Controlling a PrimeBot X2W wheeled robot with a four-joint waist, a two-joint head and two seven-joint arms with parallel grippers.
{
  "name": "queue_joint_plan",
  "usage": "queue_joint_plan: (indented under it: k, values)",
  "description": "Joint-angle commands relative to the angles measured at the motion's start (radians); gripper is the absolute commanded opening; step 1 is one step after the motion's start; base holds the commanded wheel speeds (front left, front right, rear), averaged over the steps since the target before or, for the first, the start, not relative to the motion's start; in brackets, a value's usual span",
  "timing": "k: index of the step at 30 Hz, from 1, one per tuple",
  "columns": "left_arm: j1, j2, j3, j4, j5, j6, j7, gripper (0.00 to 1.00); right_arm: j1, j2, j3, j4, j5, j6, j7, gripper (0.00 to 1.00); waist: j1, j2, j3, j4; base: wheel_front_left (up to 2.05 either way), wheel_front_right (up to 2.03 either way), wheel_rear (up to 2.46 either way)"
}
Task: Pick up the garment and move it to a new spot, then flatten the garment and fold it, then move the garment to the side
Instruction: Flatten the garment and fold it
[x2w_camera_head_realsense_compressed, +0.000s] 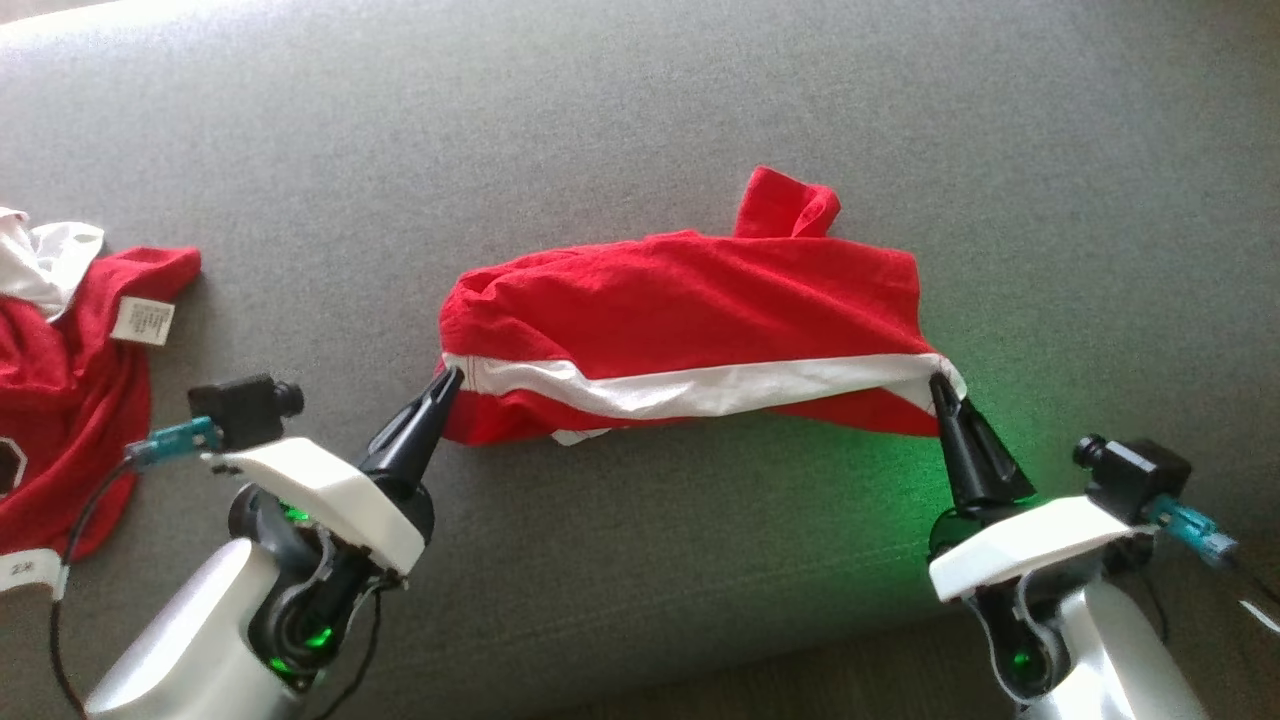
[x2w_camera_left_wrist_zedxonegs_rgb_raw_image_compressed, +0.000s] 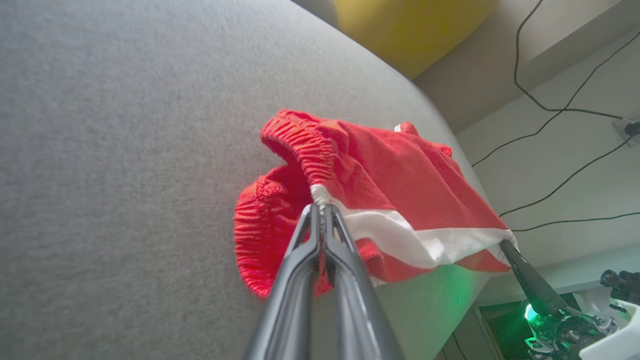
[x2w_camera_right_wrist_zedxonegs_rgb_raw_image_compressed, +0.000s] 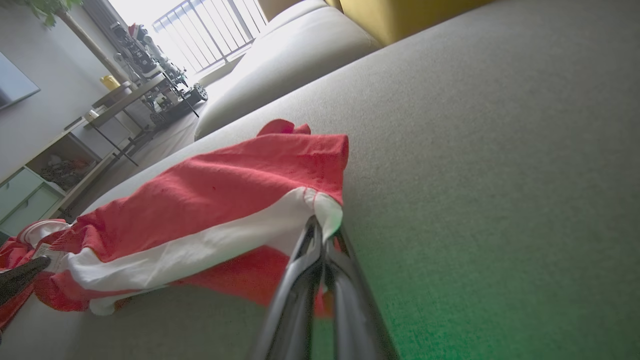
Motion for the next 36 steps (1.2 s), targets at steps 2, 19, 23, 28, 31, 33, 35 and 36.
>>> queue_joint_plan:
  k: [2,19,23,28,31,33,35,36]
  values:
    - [-0.042,0.045,0.035,-0.057,-0.019,-0.006,-0.029,0.0,-0.018,-0.006,0.007,-0.049,-0.008,0.0,-0.009,0.0,0.0,0.0,-0.011,0.003,0.0,0.0,0.0]
    - [-0.127,0.174,0.163,-0.467,-0.229,0.006,-0.052,0.0,-0.198,-0.02,-0.042,-0.344,0.143,0.0,0.08,0.0,0.0,0.0,-0.13,0.008,0.0,0.0,0.0]
    - [-0.194,0.19,0.211,-0.48,-0.248,0.03,-0.041,0.0,-0.294,-0.065,-0.062,-0.354,0.196,0.0,0.205,0.0,0.0,0.0,-0.143,0.004,0.0,0.0,0.0]
    - [-0.256,0.199,0.232,-0.457,-0.275,0.042,-0.007,0.0,-0.384,-0.122,-0.069,-0.319,0.201,0.0,0.364,0.0,0.0,0.0,-0.147,-0.001,0.0,0.0,0.0]
    - [-0.309,0.212,0.221,-0.418,-0.276,0.049,0.042,0.0,-0.452,-0.18,-0.03,-0.295,0.189,0.0,0.498,0.0,0.0,0.0,-0.136,0.0,0.0,0.0,0.0]
    - [-0.355,0.216,0.211,-0.386,-0.272,0.048,0.074,0.0,-0.509,-0.205,-0.011,-0.278,0.193,0.0,0.565,0.0,0.0,0.0,-0.121,-0.001,0.0,0.0,0.0]
    - [-0.413,0.215,0.202,-0.348,-0.264,0.047,0.103,0.0,-0.58,-0.227,-0.003,-0.256,0.184,0.0,0.604,0.0,0.0,0.0,-0.1,-0.002,0.0,0.0,0.0]
    - [-0.448,0.211,0.198,-0.327,-0.258,0.046,0.116,0.0,-0.62,-0.233,-0.004,-0.239,0.177,0.0,0.613,0.0,0.0,0.0,-0.086,-0.001,0.0,0.0,0.0]
